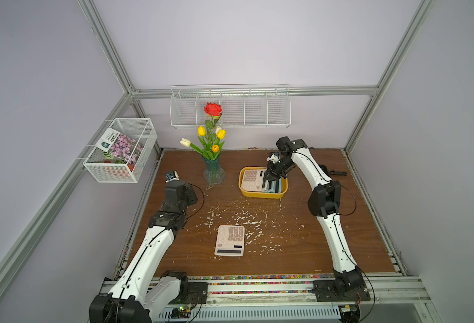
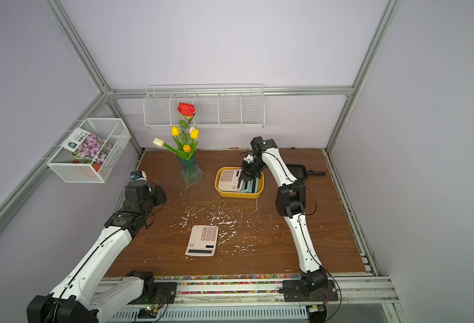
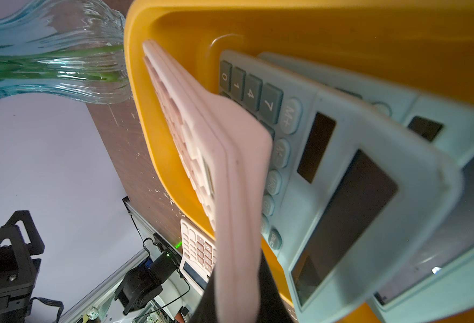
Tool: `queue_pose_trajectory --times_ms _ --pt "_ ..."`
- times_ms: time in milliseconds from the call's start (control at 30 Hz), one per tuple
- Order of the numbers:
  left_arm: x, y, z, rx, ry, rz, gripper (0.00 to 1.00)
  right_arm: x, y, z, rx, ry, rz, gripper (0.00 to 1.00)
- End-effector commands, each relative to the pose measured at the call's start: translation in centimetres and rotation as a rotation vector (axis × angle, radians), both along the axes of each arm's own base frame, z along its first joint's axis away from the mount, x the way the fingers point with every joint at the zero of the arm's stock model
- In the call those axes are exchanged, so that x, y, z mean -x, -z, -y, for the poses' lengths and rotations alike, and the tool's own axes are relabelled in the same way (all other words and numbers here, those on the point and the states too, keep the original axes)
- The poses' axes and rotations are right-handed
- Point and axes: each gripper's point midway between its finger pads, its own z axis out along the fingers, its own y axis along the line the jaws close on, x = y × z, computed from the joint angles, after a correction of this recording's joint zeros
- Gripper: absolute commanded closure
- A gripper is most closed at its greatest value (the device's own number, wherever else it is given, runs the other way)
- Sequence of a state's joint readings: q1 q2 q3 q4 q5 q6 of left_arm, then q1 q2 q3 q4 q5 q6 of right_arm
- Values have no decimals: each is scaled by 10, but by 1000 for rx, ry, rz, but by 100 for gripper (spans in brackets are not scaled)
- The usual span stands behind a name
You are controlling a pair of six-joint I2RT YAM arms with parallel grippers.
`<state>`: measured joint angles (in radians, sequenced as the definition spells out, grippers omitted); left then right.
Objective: Put the calculator in the storage box
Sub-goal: Place the calculator in the storage box.
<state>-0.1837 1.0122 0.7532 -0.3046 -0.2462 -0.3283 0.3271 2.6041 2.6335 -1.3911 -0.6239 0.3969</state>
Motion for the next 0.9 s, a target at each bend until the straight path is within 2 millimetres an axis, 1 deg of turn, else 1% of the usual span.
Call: queue_pose_trajectory --times_ms 0,433,567,667,867 --pt "-2 -9 0 -9 0 16 38 4 10 -9 -12 -9 -35 100" --pt "-2 -9 -1 -13 -3 15 37 5 15 -12 -10 -10 -47 97" --pt "-2 -9 -1 -13 -2 17 37 5 15 -13 -10 -9 -45 95" --pt "-2 -9 -1 -13 -2 17 38 5 15 -13 -10 -6 -45 90" --pt "-2 -9 0 -12 -2 16 37 4 13 -14 -13 -3 -40 85"
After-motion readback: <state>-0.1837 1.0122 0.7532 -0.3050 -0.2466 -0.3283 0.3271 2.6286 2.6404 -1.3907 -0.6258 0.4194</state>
